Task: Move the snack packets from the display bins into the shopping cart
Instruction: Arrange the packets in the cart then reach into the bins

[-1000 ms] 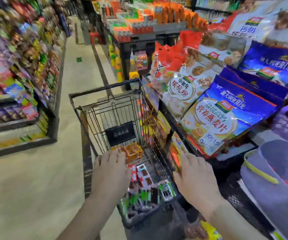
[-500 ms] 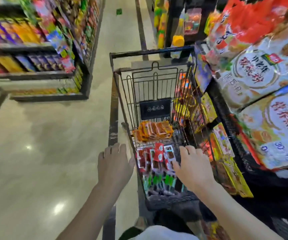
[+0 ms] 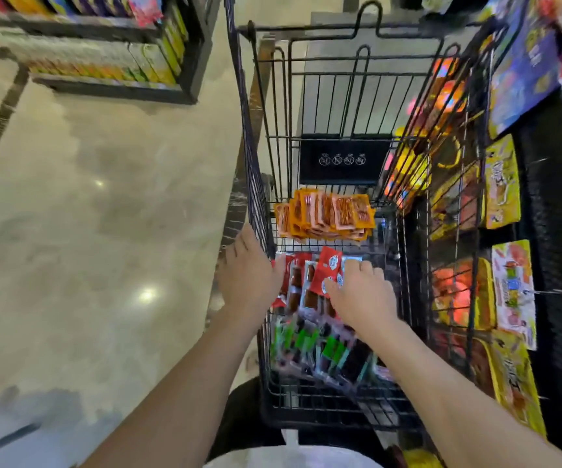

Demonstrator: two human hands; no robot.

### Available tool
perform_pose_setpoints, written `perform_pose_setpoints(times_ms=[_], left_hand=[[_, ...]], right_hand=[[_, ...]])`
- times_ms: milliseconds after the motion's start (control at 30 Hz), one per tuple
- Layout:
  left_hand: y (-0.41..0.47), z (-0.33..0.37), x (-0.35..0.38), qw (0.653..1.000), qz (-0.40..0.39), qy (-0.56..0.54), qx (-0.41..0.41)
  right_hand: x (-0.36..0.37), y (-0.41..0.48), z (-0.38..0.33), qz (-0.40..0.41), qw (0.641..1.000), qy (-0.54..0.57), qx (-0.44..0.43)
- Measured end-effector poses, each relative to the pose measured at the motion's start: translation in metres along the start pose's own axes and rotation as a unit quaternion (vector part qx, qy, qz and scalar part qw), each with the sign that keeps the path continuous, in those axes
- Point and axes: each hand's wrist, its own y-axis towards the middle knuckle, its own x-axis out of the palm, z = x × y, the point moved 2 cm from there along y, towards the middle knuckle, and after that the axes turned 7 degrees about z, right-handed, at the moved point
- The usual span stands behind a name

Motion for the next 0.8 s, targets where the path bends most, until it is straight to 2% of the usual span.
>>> perform_pose_setpoints(times_ms=[167, 433, 567, 800], left_hand=[[0.019, -0.004, 0.050, 0.988, 0.060, -0.128, -0.057], [0.022, -0.015, 0.062, 0.980, 0.122, -0.153, -0.037], [0.021, -0.016, 0.063, 0.978, 0.142, -0.147, -0.031], [0.018, -0.017, 0.066, 0.975, 0.157, -0.154, -0.016]], right_hand=[[0.071, 0.058, 0.002, -0.058, 0.991, 0.103, 0.069], [0.170, 0.112, 0.015, -0.080, 0.952, 0.188, 0.227], [0.199, 0.119, 0.025, -0.090, 0.933, 0.249, 0.245], [0.205, 0.122, 0.032, -0.014, 0.913, 0.338, 0.227]])
